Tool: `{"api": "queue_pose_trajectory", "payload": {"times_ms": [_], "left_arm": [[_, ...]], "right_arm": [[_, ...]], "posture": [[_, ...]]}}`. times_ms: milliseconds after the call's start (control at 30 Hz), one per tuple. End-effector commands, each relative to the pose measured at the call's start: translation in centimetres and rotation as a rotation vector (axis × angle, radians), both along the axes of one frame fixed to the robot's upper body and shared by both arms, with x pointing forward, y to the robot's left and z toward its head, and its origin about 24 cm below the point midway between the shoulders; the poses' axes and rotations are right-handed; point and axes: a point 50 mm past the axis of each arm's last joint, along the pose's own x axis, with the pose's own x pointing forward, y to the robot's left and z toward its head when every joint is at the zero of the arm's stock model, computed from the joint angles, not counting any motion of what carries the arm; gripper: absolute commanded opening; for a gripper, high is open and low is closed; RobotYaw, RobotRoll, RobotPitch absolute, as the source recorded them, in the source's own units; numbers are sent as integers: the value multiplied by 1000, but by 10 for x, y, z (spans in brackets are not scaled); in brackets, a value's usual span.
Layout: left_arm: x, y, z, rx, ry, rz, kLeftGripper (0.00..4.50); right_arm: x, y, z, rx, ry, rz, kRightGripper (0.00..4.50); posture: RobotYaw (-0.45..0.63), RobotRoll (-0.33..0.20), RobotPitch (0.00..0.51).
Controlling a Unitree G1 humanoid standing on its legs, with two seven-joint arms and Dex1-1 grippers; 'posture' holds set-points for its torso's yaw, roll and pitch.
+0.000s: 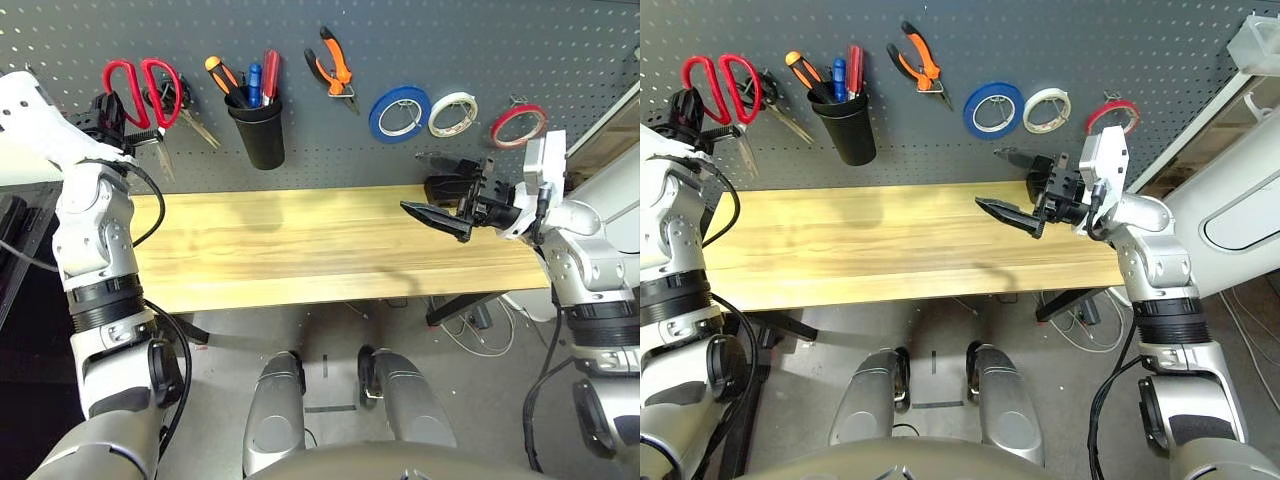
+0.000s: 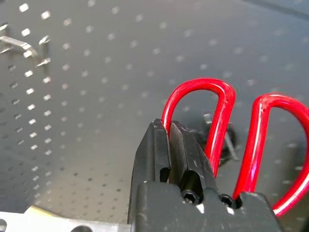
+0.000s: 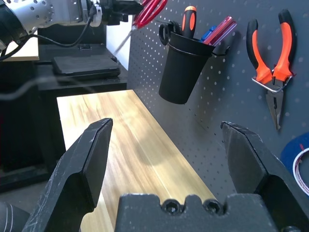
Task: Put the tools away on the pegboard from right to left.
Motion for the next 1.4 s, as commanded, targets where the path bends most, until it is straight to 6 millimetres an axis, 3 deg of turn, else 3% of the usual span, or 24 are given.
{"api": "queue_pose_trajectory", "payload": {"times_ms": [33, 167, 600, 733, 1000, 1033, 1267, 1400], "left_arm": [[7, -3, -9, -10, 39, 13, 649], [10, -5, -12, -18, 40, -5, 55], [11, -3, -22, -30, 80, -20, 55], [8, -2, -27, -1, 109, -35, 1196], [-7, 4, -40, 35, 174, -84, 4234], [-10, 4, -44, 49, 183, -105, 4437], [-19, -9, -65, 122, 198, -232, 4437], [-24, -14, -89, 121, 263, -263, 4437]], "right_arm": [[-3, -2, 4, 4, -9, -10, 4500], [-2, 0, 6, 5, -8, -9, 4500], [-1, 1, 7, 7, -5, -4, 4500], [0, 1, 6, 6, -2, -6, 4500], [7, -4, 2, 65, 1, -88, 4500], [8, -6, -1, 76, 4, -118, 4500], [13, -21, -27, 146, 30, -349, 4500], [24, -30, -47, 211, 62, -583, 4500]], "posture": [[-41, 0, 120], [-41, 0, 122], [-27, 0, 122], [-17, 0, 120], [-8, 0, 110], [-8, 0, 108], [-17, 0, 91], [-24, 0, 79]]}}
